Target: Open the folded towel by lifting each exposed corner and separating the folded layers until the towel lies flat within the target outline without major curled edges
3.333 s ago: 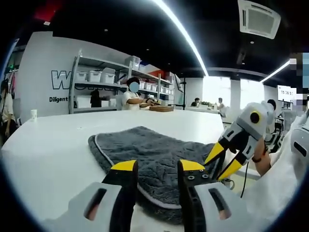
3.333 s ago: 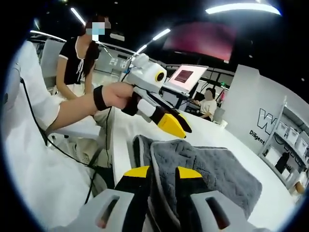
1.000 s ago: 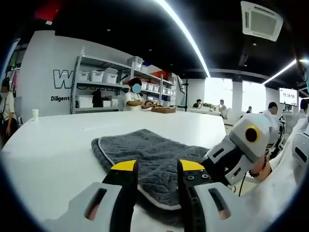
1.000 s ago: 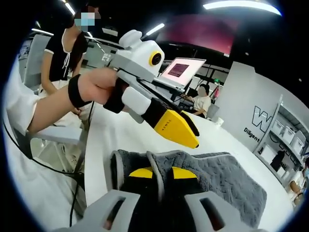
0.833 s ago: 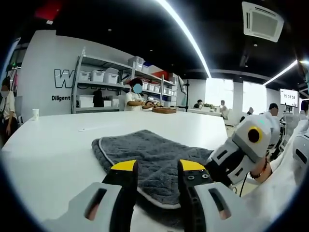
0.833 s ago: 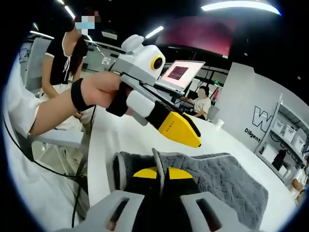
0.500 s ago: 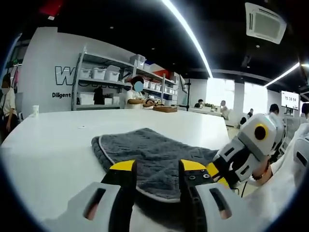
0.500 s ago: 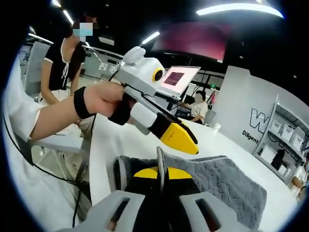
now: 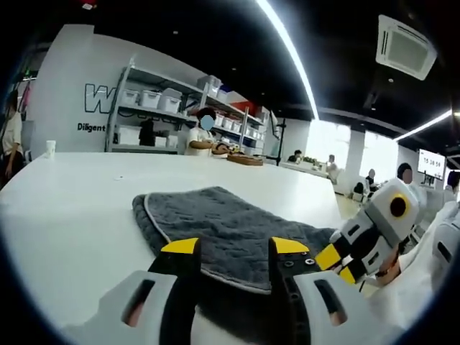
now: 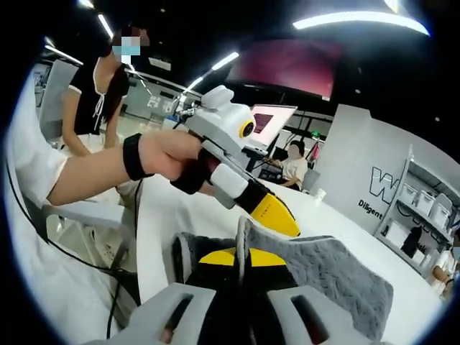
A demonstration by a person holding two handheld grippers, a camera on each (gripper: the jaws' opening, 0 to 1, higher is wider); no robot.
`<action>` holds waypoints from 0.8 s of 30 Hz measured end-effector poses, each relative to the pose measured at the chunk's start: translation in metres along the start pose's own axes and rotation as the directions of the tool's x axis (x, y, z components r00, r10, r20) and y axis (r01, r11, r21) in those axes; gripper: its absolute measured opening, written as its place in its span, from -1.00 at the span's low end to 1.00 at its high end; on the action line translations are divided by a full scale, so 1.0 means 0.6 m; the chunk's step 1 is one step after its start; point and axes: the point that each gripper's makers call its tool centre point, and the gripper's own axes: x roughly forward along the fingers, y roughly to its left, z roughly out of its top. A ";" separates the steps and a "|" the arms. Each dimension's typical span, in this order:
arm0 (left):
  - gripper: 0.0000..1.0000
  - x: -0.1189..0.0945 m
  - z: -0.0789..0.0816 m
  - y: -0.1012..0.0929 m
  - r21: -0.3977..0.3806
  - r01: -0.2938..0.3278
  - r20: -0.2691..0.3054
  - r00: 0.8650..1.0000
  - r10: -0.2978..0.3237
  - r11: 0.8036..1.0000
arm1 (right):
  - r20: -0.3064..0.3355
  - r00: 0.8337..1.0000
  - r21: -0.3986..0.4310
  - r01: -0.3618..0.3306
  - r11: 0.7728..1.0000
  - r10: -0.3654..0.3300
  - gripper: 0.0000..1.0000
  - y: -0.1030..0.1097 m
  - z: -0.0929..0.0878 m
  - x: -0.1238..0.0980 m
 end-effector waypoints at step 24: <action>-0.08 0.032 -0.022 0.006 -0.078 -0.056 -0.056 0.997 0.052 0.995 | 0.009 1.000 0.020 0.020 1.000 -0.020 -1.00 -0.005 -0.014 -0.025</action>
